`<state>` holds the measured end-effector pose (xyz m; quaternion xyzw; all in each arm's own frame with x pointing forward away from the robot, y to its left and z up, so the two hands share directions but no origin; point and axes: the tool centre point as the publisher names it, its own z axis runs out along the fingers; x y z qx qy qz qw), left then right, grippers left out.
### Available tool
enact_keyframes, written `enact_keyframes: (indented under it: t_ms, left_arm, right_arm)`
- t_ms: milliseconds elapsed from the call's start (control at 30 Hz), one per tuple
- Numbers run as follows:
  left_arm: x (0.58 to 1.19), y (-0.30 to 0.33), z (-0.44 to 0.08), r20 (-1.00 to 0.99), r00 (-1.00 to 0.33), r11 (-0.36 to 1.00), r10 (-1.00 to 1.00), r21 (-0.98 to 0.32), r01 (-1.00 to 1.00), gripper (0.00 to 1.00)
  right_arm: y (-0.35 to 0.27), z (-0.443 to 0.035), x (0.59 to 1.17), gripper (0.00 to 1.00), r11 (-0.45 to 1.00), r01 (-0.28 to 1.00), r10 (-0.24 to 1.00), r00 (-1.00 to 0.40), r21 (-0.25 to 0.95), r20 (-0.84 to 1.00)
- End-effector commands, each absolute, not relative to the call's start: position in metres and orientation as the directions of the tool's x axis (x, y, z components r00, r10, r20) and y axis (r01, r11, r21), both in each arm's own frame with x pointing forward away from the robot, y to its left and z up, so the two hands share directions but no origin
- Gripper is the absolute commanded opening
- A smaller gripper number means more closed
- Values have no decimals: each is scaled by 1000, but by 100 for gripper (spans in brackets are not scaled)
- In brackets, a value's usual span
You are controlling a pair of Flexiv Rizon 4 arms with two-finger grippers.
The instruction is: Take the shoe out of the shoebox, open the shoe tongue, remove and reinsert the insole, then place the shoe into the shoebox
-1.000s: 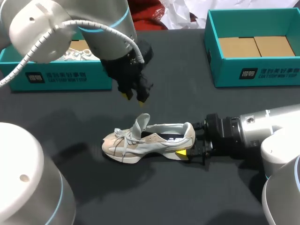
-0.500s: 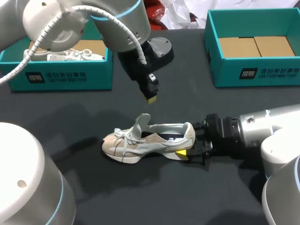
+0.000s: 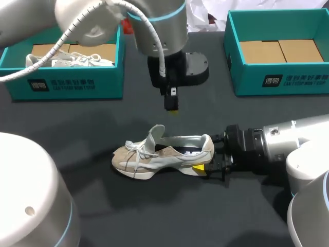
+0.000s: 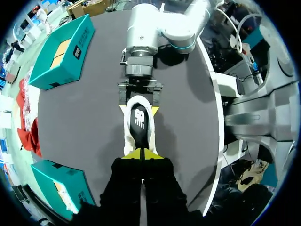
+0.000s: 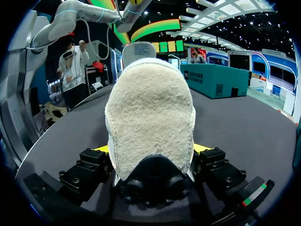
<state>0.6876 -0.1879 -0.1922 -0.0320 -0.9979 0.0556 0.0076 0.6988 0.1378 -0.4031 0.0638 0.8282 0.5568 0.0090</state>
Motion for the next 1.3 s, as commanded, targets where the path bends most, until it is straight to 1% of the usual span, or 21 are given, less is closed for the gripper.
enact_keyframes:
  t_ms: [33,133,533,767,867,1300]
  left_arm:
    - [672,-198,-205,-44,-992,988,121,-90,124,0]
    - [668,-202,-219,-74,-986,983,146,-99,153,0]
    - [668,-202,-219,-74,-986,983,146,-99,153,0]
    - [665,-211,-260,-100,-966,959,238,-133,250,0]
    - [666,-214,-280,-154,-952,950,264,-127,284,0]
    - [667,-216,-284,-145,-953,950,268,-126,286,0]
  right_arm:
    - [138,-403,698,0,374,96,118,-991,922,55]
    - [138,-403,698,0,374,96,118,-991,922,55]
    - [138,-403,698,0,374,96,118,-991,922,55]
    - [138,-403,698,0,374,96,118,-991,922,55]
    - [138,-403,698,0,374,96,118,-991,922,55]
    - [138,-403,698,0,374,96,118,-991,922,55]
